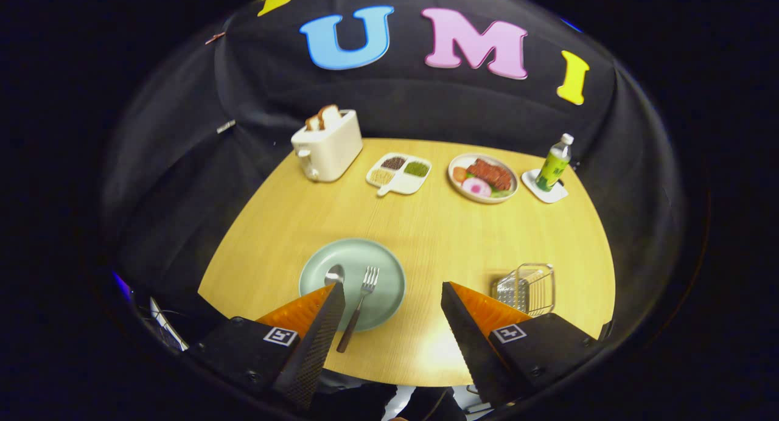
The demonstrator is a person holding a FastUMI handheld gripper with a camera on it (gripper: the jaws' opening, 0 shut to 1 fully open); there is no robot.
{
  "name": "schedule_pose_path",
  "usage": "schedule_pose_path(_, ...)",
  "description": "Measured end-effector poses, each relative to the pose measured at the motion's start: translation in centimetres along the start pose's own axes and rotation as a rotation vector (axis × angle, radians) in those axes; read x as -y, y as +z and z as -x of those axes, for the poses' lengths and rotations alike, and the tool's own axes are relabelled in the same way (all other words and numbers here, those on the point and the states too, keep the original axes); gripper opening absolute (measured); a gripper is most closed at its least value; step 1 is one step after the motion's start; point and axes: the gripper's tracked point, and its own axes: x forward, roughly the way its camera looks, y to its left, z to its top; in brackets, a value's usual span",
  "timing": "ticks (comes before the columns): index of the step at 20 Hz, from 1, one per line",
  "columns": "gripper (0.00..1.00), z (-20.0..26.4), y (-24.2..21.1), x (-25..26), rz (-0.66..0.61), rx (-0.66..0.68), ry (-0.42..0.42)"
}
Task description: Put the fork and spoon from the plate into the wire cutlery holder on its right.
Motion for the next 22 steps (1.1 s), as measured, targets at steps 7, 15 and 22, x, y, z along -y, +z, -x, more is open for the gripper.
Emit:
schedule_pose_path(7, 1.0, -7.3, -6.0, -3.9, 0.075, -0.235, 0.031)
schedule_pose_path(15, 1.0, -11.6, -8.6, -4.7, 0.115, -0.355, -0.009)
schedule_pose_path(22, 0.77, -13.4, -11.4, -4.9, 0.102, -0.499, -0.019)
